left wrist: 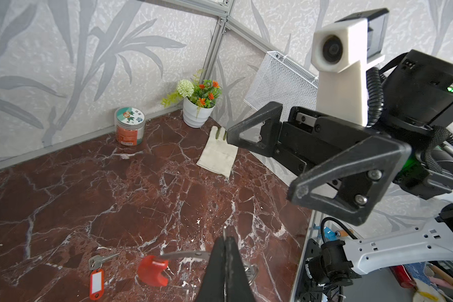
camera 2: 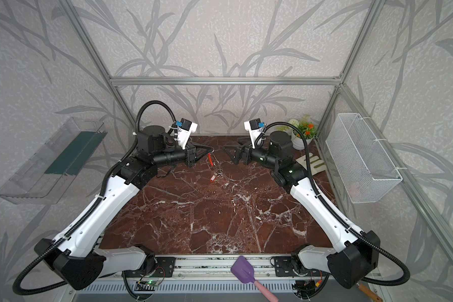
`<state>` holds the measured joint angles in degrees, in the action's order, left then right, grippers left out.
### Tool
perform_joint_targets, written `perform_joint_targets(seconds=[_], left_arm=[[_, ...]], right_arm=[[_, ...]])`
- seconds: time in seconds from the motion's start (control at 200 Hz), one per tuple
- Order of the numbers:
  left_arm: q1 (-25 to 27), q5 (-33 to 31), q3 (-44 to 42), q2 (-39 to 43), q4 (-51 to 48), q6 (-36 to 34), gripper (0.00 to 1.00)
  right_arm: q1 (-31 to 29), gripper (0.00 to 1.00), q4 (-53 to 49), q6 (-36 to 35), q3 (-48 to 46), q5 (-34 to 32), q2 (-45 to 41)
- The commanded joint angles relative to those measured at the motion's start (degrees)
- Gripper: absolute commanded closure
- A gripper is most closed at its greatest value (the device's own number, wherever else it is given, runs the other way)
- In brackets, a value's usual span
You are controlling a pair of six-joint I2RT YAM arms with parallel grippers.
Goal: Put the keys on the keyring
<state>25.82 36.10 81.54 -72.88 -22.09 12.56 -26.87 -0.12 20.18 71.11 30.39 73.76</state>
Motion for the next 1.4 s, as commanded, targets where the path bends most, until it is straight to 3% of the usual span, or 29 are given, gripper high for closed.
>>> perform_joint_targets(seconds=[0.0,0.315,0.73,1.065,1.244,1.394], left_arm=[[0.1,-4.0,-0.7,2.9,-0.5,-2.4,1.00],[0.2,-9.0,-3.5,6.7,-2.1,-2.9,1.00],[0.6,-5.9,-8.3,10.5,0.2,0.9,1.00],[0.6,-12.2,-6.8,9.2,-4.1,0.4,1.00],[0.6,-16.3,-5.9,9.2,-6.6,-0.4,1.00],[0.6,-18.9,-5.6,10.0,-8.8,-1.0,1.00]], right_arm=[[0.1,0.01,-5.0,-1.0,1.0,-4.6,1.2],[0.1,0.01,-10.4,-0.3,-3.1,-15.0,1.7],[2.3,0.01,-26.4,0.5,-7.5,-35.4,0.9],[5.3,0.01,-22.7,0.9,-11.9,-28.8,3.3],[1.3,0.00,-20.5,-0.4,-9.2,-26.8,10.4],[-2.2,0.17,-20.6,-1.9,-2.8,-24.2,19.2]])
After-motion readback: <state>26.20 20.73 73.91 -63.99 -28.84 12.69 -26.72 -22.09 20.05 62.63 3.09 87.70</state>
